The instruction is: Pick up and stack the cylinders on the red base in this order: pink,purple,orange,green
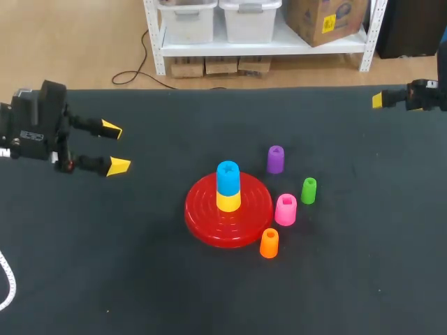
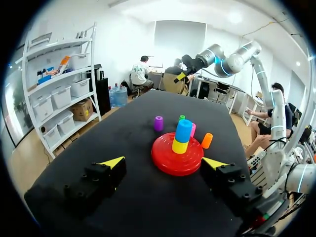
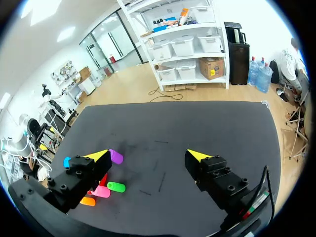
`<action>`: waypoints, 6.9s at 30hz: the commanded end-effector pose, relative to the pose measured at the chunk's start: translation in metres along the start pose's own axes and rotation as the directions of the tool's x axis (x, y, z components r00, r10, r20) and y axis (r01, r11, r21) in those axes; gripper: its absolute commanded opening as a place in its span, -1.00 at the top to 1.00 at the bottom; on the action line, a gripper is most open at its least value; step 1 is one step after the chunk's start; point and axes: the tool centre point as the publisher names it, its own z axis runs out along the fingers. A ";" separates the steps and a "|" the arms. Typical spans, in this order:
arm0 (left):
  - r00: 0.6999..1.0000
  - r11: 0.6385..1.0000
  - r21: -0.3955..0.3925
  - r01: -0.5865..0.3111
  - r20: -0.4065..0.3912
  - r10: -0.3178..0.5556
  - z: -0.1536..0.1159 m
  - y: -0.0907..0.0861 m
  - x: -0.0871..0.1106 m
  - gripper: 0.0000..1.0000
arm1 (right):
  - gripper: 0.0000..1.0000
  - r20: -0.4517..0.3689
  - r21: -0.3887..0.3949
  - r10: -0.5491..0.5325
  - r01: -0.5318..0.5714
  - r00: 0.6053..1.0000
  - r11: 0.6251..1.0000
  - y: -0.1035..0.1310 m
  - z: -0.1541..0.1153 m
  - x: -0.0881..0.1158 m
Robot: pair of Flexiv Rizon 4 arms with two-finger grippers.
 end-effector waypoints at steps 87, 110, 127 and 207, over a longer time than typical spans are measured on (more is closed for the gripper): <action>1.000 1.000 -0.001 -0.002 0.005 0.002 0.000 0.000 0.001 -1.00 | -0.54 -0.625 0.046 -0.342 0.470 0.702 0.881 0.158 0.107 0.173; 1.000 1.000 -0.001 -0.002 0.005 0.002 0.000 0.000 0.001 -1.00 | 0.04 -0.637 0.045 -0.333 0.465 0.695 0.884 0.155 0.109 0.172; 1.000 1.000 -0.001 -0.002 0.005 0.002 0.000 0.000 0.001 -1.00 | 1.00 -0.636 0.043 -0.333 0.463 0.696 0.885 0.154 0.109 0.173; 1.000 1.000 -0.001 -0.002 0.005 0.002 0.000 0.000 0.001 -1.00 | 1.00 -0.669 -0.167 -0.495 0.537 0.554 0.827 0.299 0.112 0.041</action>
